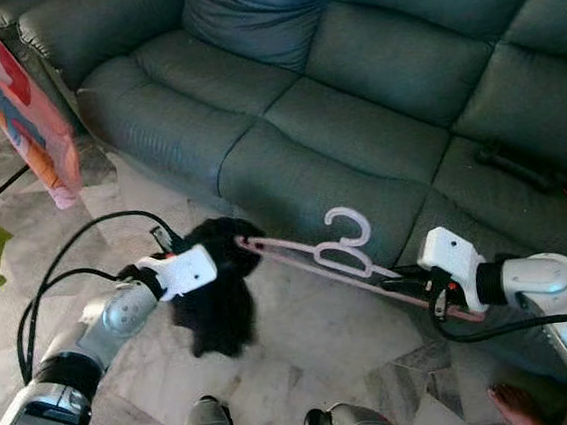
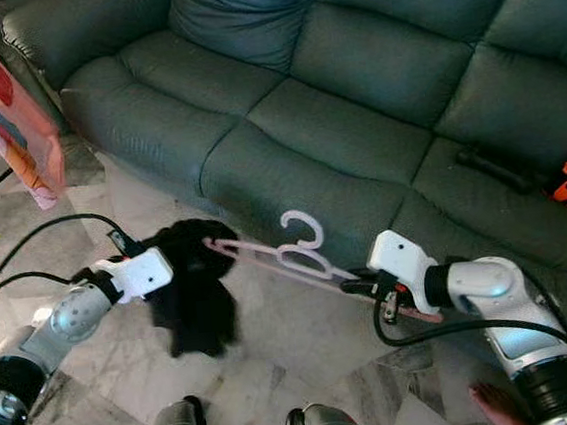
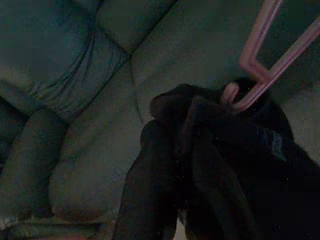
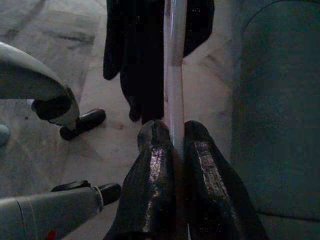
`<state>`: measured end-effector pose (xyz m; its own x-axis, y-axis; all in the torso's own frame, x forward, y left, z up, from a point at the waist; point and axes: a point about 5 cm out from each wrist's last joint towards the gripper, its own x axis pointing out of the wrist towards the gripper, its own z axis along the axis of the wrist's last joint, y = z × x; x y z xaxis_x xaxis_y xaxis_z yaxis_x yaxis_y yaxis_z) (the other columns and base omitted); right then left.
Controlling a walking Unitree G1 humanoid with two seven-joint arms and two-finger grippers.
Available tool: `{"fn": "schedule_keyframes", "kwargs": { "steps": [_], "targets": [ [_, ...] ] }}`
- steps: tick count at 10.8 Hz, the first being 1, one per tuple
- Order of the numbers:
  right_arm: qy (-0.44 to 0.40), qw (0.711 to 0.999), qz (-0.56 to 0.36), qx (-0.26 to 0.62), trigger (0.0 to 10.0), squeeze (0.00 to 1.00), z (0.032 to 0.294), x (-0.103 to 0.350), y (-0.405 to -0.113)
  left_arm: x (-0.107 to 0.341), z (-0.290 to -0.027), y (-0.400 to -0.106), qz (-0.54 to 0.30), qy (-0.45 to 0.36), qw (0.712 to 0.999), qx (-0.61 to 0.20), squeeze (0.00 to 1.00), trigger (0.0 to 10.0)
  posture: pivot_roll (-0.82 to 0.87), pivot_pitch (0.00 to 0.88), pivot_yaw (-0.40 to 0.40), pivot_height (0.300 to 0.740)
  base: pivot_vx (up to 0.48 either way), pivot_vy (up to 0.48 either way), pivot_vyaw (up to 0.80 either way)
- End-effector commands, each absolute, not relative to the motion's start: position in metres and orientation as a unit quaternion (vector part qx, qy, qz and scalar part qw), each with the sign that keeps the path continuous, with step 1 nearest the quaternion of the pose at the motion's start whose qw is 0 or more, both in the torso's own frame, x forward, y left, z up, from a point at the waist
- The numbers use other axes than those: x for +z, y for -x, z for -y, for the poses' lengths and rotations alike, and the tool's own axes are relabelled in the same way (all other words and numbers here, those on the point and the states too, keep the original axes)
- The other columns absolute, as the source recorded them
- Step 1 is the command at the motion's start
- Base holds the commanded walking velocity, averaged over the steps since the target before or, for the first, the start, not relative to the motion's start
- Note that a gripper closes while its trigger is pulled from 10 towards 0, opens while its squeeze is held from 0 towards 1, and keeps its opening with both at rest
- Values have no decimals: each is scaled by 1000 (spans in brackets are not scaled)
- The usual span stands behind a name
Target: Hang hanger
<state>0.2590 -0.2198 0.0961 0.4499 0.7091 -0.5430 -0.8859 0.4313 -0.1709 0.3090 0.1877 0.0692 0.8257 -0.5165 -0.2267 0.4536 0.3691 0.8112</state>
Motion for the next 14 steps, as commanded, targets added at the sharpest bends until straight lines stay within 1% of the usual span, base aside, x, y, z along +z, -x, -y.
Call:
{"fn": "schedule_keyframes", "kwargs": {
  "steps": [1, 3, 5, 6, 7, 8, 9, 10, 11, 12, 13, 14],
  "targets": [
    [226, 820, -198, 487, 10000, 0, 220, 95, -258, 74, -179, -308, 59, -474, 822, -310, 0, 10000, 6, 166, -50, 740, 0, 0, 0],
    [218, 828, -200, 476, 10000, 0, 222, 90, -261, 76, -168, -301, 87, -462, 815, -338, 0, 10000, 12, 166, -54, 740, 0, 0, 0],
    [191, 854, -202, 439, 10000, 0, 223, 83, -269, 80, -156, -293, 122, -445, 812, -358, 0, 10000, 17, 166, -56, 740, 0, 0, 0],
    [128, 889, -193, 395, 10000, 0, 222, 79, -276, 88, -146, -290, 165, -438, 812, -348, 0, 10000, 25, 165, -59, 740, 0, 0, 0],
    [30, 938, -180, 294, 10000, 0, 226, 76, -293, 95, -125, -282, 225, -424, 802, -355, 0, 10000, 23, 165, -57, 740, 0, 0, 0],
    [12, 944, -178, 279, 10000, 0, 226, 76, -296, 97, -122, -281, 232, -418, 802, -357, 0, 10000, 23, 165, -57, 740, 0, 0, 0],
    [-51, 967, -169, 183, 10000, 0, 233, 73, -306, 101, -113, -277, 251, -403, 801, -365, 0, 10000, 20, 165, -54, 740, 0, 0, 0],
    [-65, 970, -171, 162, 10000, 0, 235, 72, -307, 101, -112, -277, 251, -400, 800, -370, 0, 10000, 20, 165, -54, 740, 0, 0, 0],
    [-125, 973, -163, 104, 10000, 0, 239, 71, -313, 102, -109, -274, 258, -395, 799, -373, 0, 10000, 19, 166, -53, 740, 0, 0, 0],
    [-221, 967, -119, 33, 10000, 0, 245, 82, -326, 102, -107, -272, 262, -396, 796, -376, 0, 10000, 20, 166, -54, 740, 0, 0, 0],
    [-245, 964, -97, 27, 10000, 0, 243, 90, -331, 101, -106, -271, 259, -398, 795, -378, 0, 10000, 20, 166, -54, 740, 0, 0, 0],
    [-300, 952, -34, 55, 10000, 0, 228, 116, -345, 89, -104, -271, 223, -391, 804, -389, 0, 10000, 19, 165, -56, 740, 0, 0, 0]
  ]
}}
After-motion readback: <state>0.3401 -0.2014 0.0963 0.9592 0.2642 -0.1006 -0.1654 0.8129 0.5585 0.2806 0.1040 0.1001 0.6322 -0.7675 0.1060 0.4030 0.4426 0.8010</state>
